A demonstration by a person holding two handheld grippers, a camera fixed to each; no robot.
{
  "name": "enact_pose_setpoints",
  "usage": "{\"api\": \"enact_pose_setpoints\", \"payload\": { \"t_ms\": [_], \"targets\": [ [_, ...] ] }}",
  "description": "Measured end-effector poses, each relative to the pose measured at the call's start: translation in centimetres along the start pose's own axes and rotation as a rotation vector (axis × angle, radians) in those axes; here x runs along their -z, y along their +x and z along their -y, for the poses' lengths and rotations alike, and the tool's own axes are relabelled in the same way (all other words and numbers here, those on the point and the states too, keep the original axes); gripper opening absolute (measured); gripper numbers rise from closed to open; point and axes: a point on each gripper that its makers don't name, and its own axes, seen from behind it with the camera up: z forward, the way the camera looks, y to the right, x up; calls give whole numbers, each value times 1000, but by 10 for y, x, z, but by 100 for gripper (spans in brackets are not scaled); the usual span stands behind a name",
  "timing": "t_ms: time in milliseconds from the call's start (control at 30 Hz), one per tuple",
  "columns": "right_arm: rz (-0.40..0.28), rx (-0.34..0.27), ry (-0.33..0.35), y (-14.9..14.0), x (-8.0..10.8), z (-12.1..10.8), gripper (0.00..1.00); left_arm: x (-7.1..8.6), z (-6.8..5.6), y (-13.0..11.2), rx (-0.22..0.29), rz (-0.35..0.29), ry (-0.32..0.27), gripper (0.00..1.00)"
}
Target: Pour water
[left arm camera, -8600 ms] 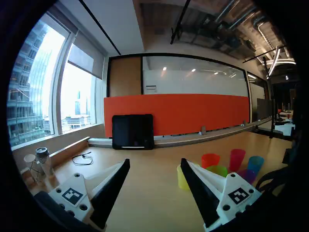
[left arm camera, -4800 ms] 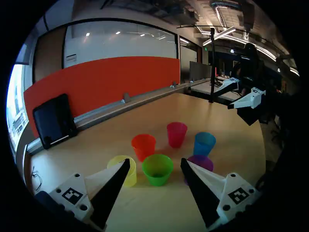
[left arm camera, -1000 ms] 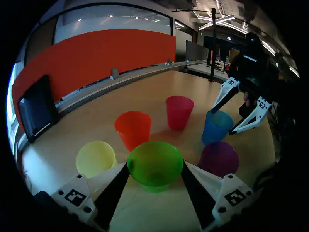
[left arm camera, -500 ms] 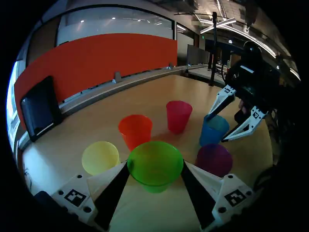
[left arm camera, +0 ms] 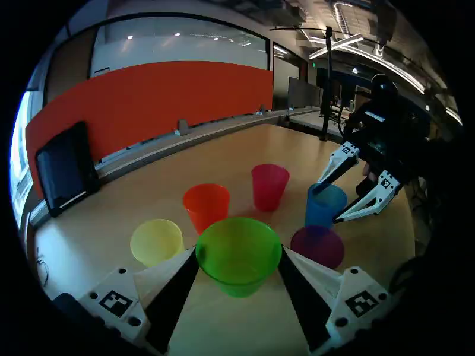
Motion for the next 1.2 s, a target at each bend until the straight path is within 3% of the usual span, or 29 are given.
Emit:
{"api": "enact_pose_setpoints", "payload": {
  "t_ms": [600,1200],
  "targets": [
    [-178,12,-39,72,33,11,91,44,-10,41,-14,-143,39,89],
    [-392,-1,-71,142,72,25,91,91,-29,75,-24,-278,52,89]
  ]
}}
